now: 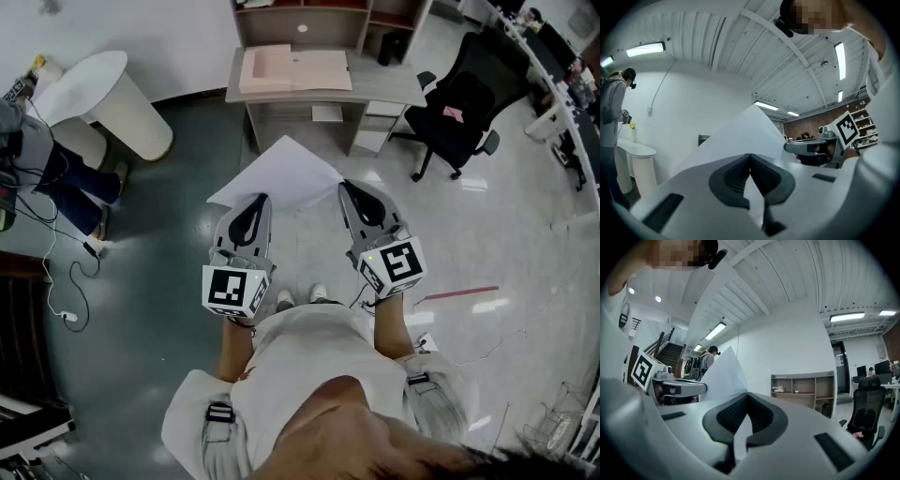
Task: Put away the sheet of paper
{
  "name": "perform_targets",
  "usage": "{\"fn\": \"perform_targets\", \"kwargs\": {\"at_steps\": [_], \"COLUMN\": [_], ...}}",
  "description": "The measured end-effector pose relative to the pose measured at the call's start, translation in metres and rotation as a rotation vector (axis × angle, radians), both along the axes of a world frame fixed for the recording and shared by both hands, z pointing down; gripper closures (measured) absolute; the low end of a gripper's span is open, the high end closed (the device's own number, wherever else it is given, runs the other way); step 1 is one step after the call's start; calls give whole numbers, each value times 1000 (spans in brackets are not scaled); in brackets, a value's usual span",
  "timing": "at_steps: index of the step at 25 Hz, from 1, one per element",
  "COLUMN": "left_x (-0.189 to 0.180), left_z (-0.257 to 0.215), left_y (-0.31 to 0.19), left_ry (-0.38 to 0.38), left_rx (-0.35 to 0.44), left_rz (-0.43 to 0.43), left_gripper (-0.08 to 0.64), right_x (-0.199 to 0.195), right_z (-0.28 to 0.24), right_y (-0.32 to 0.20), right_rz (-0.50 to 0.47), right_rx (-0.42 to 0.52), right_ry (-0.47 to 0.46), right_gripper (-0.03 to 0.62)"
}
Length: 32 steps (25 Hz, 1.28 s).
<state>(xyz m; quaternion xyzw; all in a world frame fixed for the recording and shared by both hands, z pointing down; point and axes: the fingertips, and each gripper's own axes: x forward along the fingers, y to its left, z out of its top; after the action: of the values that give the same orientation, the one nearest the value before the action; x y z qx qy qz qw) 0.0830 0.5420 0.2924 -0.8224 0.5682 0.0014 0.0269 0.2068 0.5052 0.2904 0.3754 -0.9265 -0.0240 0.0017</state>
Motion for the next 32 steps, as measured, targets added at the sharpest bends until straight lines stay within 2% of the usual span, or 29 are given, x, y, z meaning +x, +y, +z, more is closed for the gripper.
{"fn": "perform_targets", "kwargs": {"at_steps": [7,16,23,32], "left_x": [21,28,10,-36], "left_z": [2,7,12,19], "left_y": [0,-4,-29,-88], "left_ry": [-17,-35,-30,-8], "left_rx": [-6,-24,-32,-45], "left_rz": [-8,-31,-25,17], "left_gripper": [538,538,538,538], "right_x": [20,22,3,-45], "right_z": [2,7,13,17], "right_y": [1,-6,-29,-81], "right_rz": [-15,-44,-33,3], "right_rx": [-11,-33,-55,-66], "right_ry": [-26,-33,-11,34], "right_gripper": [574,574,574,574]}}
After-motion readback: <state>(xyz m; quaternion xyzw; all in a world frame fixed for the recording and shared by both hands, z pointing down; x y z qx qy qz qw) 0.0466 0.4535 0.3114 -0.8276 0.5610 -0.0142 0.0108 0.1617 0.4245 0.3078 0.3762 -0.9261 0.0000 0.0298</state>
